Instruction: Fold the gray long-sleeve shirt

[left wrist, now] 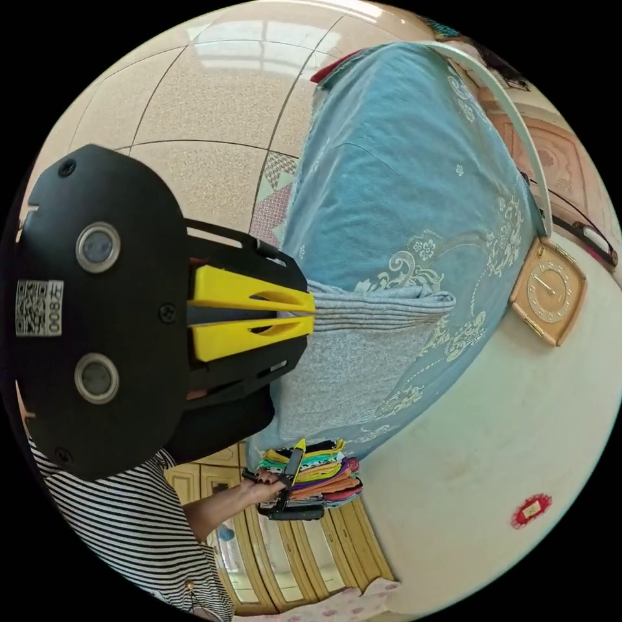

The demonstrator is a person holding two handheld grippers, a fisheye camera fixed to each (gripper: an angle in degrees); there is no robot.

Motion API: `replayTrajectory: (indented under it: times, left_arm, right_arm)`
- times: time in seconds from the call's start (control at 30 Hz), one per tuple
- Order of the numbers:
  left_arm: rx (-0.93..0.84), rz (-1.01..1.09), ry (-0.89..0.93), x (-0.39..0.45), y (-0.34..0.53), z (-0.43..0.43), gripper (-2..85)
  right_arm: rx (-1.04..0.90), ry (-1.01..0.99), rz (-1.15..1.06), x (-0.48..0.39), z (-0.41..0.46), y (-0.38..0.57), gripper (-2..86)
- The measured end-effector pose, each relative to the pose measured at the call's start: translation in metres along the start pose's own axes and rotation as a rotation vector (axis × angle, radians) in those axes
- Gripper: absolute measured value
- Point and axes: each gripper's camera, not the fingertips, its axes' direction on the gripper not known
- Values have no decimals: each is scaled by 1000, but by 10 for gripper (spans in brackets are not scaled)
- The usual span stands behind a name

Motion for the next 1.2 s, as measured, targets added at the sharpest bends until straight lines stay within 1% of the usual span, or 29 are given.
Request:
replayTrajectory:
  times: [0.07, 0.1, 0.17, 0.23, 0.37, 0.43, 0.5, 0.6, 0.8, 1.07, 1.2]
  left_arm:
    - [-3, -144, 137, -37, 7, 10, 67]
    - [-4, -179, 184, -46, 9, 14, 72]
    - [-5, -274, 336, -73, 14, 32, 86]
    - [6, -317, 396, -86, 17, 42, 89]
    - [34, -361, 439, -111, 17, 46, 90]
    - [54, -380, 426, -121, 20, 43, 92]
    - [60, -401, 421, -130, 24, 42, 97]
    - [36, -405, 462, -140, 26, 50, 105]
    - [-13, -343, 516, -139, 9, 71, 98]
    - [-26, -265, 485, -126, -6, 77, 87]
    - [-14, -236, 479, -114, -8, 79, 81]
  right_arm:
    - [57, -66, -26, -21, -17, -18, 26]
    - [65, -84, -36, -28, -19, -25, 36]
    - [72, -158, -82, -61, -18, -64, 68]
    - [37, -206, -151, -95, -10, -100, 80]
    - [-27, -205, -280, -180, 12, -182, 95]
    - [-64, -194, -315, -212, 22, -212, 107]
    - [-103, -189, -332, -239, 32, -237, 114]
    - [-140, -179, -342, -277, 44, -268, 118]
    - [-270, -41, -355, -346, 87, -299, 135]
    - [-242, 329, -446, -435, 113, -298, 115]
    - [-231, 388, -460, -450, 121, -298, 111]
